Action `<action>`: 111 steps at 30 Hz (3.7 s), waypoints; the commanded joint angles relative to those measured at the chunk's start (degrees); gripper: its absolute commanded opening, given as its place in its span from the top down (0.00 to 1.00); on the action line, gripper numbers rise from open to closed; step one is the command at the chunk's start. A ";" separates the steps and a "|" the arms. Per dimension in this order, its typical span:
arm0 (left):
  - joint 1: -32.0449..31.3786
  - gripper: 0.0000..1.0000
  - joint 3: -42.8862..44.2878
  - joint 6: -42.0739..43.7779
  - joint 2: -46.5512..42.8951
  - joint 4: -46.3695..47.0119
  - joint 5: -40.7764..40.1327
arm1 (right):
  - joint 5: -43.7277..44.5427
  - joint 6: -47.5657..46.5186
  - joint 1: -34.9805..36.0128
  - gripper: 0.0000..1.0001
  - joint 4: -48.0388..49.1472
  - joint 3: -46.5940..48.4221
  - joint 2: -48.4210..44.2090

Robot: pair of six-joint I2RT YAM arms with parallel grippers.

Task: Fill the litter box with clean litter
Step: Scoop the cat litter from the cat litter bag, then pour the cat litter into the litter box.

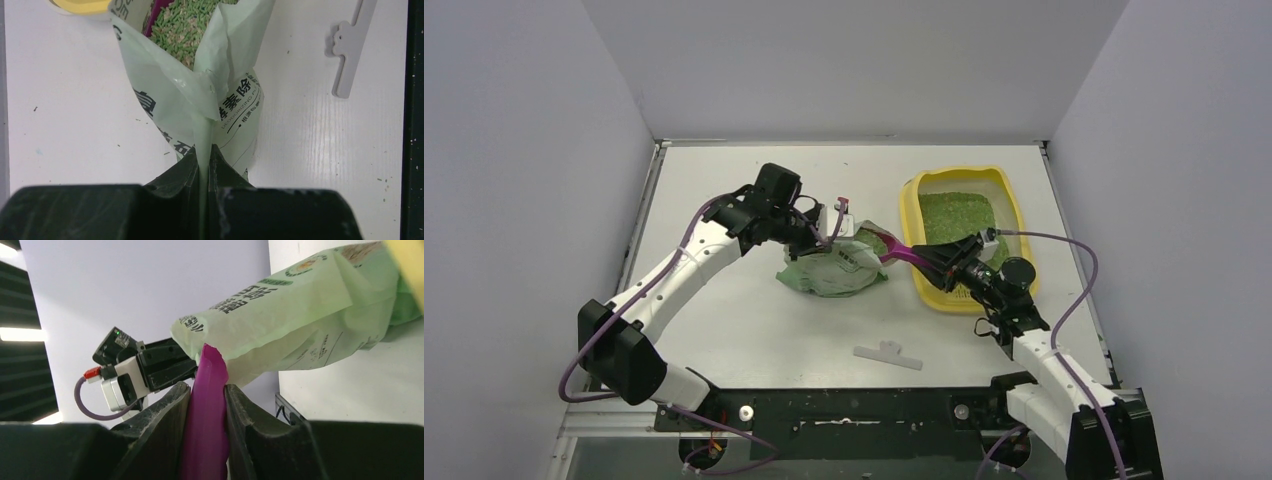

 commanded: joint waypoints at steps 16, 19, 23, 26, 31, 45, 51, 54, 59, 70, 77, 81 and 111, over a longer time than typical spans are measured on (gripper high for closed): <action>-0.59 1.00 1.11 -0.41 -2.33 -0.08 2.48 | 1.96 -1.88 -0.25 1.00 -0.63 3.38 -4.89; -0.56 1.00 0.41 -1.83 -2.25 1.46 1.56 | -0.31 -5.28 1.76 1.00 -4.65 7.88 -4.11; -0.39 1.00 0.17 -2.19 -2.06 0.93 0.78 | -3.16 -3.24 -3.87 1.00 -6.54 6.99 -7.09; -0.22 1.00 -0.02 -2.55 -2.18 1.17 -0.13 | -5.28 -0.92 -6.24 1.00 -5.17 5.92 -8.74; -0.03 1.00 -0.10 -3.31 -2.50 2.25 -0.17 | -6.18 -0.95 -7.84 1.00 -7.64 5.93 -10.63; 0.92 1.00 -0.85 -4.87 -3.37 4.35 -0.16 | -7.58 -3.82 -11.24 1.00 -17.33 5.60 -15.90; 1.02 1.00 -0.42 -5.99 -2.58 5.40 0.12 | -9.12 -3.76 -14.13 1.00 -18.31 5.77 -16.77; 1.02 1.00 -0.11 -6.49 -2.03 5.50 0.03 | -9.63 -3.60 -14.68 1.00 -18.69 5.96 -17.22; 1.02 1.00 -0.11 -6.67 -1.63 5.66 -0.10 | -10.05 -3.20 -15.34 1.00 -18.80 6.21 -18.15; 1.02 1.00 -0.44 -8.09 -1.24 7.09 -1.03 | -11.22 -0.95 -18.10 1.00 -14.90 8.28 -16.75; 1.04 1.00 -0.78 -8.44 -1.35 7.40 -1.43 | -12.78 2.00 -21.18 1.00 -9.61 8.85 -14.59; 1.03 1.00 -2.29 -9.18 -2.20 8.80 -1.89 | -13.75 2.80 -23.89 1.00 -6.90 8.86 -12.72; -0.74 0.70 -12.13 -13.28 -7.91 15.15 -3.22 | -13.97 -31.83 -46.90 1.00 -42.03 17.60 -1.77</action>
